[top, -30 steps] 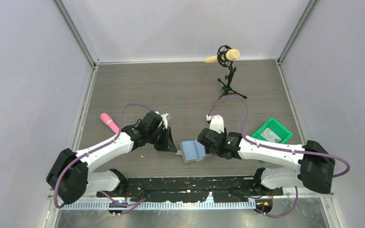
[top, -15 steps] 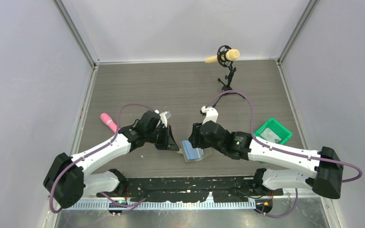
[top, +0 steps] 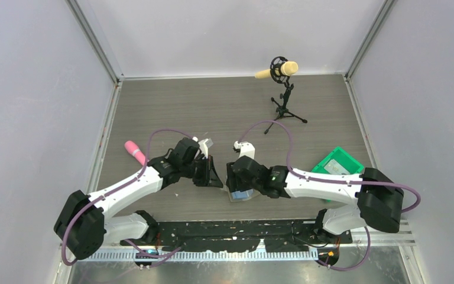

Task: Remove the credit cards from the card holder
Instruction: Remove the credit card from the card holder.

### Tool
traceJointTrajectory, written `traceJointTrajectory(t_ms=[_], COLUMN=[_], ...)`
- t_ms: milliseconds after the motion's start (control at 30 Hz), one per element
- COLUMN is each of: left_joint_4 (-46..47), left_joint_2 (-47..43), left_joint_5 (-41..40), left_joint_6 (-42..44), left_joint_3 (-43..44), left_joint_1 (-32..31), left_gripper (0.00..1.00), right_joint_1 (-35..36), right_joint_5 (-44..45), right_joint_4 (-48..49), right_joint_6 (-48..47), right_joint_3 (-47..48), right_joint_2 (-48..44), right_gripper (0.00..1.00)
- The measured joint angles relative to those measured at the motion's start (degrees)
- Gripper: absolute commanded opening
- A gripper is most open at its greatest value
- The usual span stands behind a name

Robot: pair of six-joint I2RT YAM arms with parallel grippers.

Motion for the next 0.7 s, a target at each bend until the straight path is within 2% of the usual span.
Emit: traceJointTrajectory(t_ms=[367,700], left_joint_4=[0.0,-0.1], left_joint_2=[0.0,0.0], left_joint_5=[0.0,-0.7], left_joint_6=[0.1,0.3], left_joint_3=[0.0,0.0], left_joint_1=[0.0,0.0], left_gripper=[0.0,0.0], right_joint_1=[0.0,0.0], right_joint_5=[1.3,2.7], right_joint_4=[-1.3,-2.2], right_joint_6=[-0.2,-0.2], right_joint_3=[0.0,0.0], right_joint_2=[4.5,4.7], right_gripper=[0.56,0.55])
